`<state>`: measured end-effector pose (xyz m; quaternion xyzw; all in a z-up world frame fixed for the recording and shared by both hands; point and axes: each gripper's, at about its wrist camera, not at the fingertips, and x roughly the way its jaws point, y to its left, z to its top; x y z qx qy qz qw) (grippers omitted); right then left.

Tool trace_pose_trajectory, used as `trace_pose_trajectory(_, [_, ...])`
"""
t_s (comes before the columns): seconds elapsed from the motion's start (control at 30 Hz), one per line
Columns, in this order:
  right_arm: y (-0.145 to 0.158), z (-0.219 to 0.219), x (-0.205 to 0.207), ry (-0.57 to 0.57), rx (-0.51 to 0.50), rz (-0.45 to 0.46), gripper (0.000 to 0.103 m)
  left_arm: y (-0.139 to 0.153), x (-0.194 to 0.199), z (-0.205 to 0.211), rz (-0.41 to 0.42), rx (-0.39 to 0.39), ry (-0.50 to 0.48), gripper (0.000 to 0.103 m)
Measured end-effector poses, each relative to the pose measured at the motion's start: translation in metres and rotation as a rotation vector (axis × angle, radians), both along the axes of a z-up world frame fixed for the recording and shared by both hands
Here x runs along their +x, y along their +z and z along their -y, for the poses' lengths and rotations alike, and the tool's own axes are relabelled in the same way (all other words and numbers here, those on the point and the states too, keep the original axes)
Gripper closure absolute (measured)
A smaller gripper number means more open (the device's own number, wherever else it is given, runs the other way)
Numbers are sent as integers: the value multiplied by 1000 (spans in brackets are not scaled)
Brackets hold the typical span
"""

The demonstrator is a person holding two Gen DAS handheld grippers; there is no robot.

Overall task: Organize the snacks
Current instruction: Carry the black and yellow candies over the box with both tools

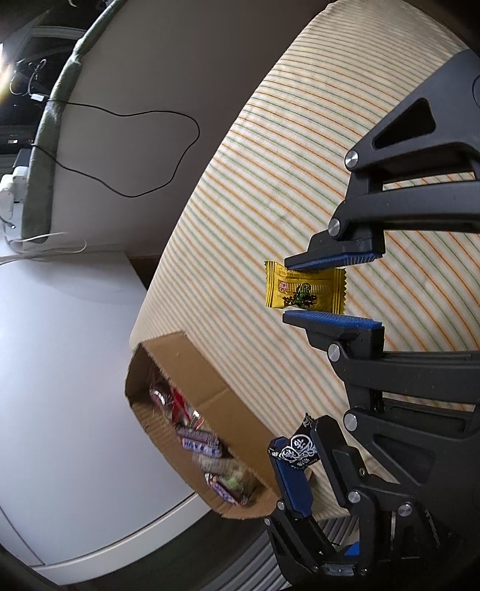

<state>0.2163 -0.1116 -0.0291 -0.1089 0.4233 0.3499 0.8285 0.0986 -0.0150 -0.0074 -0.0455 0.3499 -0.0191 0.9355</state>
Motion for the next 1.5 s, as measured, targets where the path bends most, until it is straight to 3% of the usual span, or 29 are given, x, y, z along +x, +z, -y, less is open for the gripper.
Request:
trace_pose_trajectory(0.33, [20,-30,-19,37,16,38,80,10,-22,-34,39,-6,61,72])
trace_pose_trajectory(0.9, [32,-99,-23,109,29,58,80,14,-54,-123,69,0,246,72])
trace_pose_trajectory(1.5, [34,-162,-11,172,26,45,80,4,-41,-134,55,-13,228,72])
